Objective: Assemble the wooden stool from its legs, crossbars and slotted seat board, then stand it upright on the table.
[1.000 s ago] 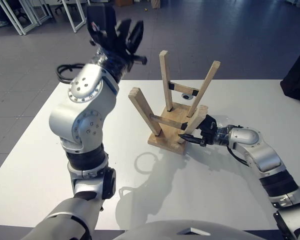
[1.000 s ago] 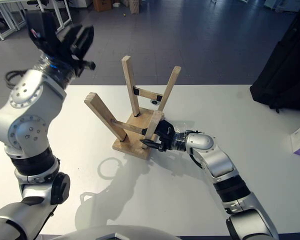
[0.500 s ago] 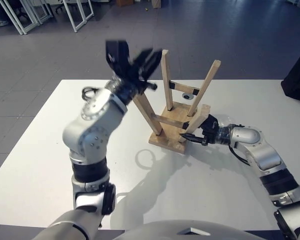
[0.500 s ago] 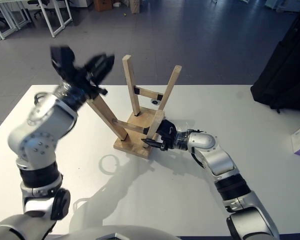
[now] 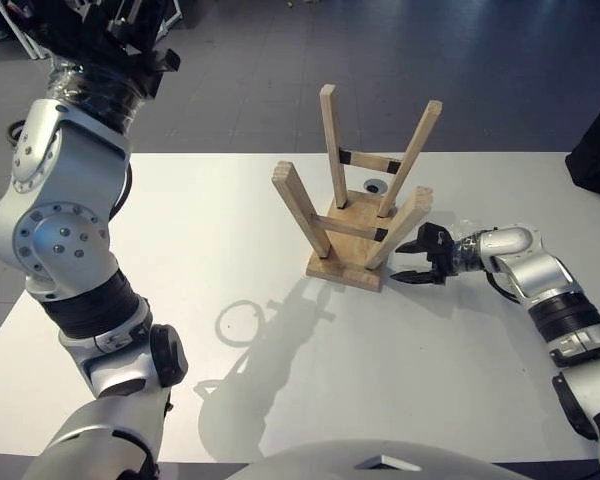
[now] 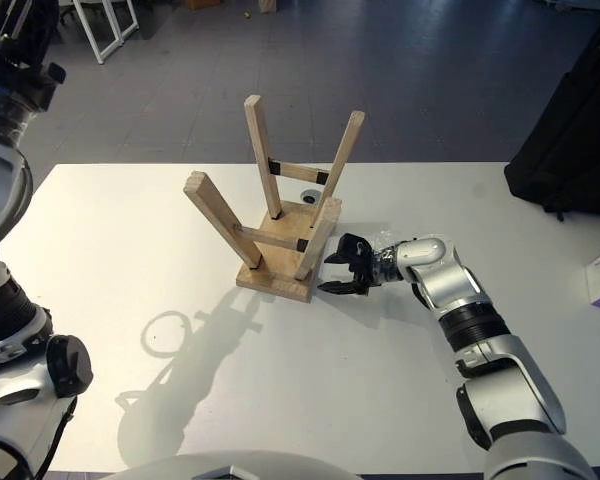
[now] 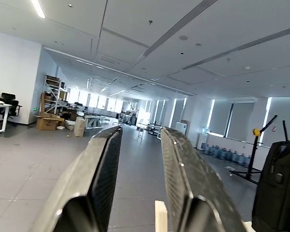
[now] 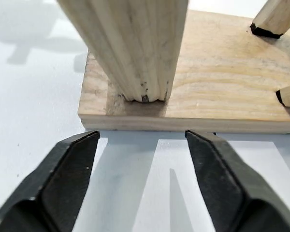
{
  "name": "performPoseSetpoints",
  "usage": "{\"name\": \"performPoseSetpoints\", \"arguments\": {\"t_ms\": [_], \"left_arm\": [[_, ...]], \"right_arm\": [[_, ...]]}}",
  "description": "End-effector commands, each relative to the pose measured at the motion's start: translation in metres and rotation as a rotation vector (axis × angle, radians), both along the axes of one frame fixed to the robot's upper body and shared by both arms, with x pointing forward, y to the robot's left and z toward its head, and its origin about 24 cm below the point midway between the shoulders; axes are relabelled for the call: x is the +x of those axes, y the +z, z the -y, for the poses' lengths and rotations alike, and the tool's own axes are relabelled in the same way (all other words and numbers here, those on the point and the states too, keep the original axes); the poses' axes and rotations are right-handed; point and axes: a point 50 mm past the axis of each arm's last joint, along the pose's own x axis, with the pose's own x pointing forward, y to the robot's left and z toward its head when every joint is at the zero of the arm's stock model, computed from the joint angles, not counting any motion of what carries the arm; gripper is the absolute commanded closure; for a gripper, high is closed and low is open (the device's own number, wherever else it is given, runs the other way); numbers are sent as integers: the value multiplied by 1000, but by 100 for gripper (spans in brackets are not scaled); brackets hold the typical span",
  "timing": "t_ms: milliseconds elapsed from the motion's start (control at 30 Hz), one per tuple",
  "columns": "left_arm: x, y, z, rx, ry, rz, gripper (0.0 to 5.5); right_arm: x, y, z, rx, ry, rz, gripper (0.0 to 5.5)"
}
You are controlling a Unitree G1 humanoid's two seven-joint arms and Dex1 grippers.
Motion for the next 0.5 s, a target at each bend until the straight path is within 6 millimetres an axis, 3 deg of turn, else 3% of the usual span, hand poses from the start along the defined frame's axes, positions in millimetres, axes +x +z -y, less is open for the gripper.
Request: {"name": "performPoseSetpoints", "arguments": {"t_ms": [33,100,200,267,367,500], "left_arm": [[4,-26,-16,116,125,-126,405],[7,-54,-30,225,268,-246,405],[-2,-106,-28,304,358,-396,405],[-8,-131,-19,326,352,-465,405],[-10,-145,-14,308,345,-509,405],[-8,-147,-13,309,337,-517,405]], "right_arm": [[1,15,27,-113,-52,65,152],[4,38,30,-68,-157,162,117],[3,99,12,219,-376,375,170],[-6,139,-8,514,-561,476,190],[-22,181,-33,843,-696,505,190],[-40,216,-54,1134,-679,456,190]]}}
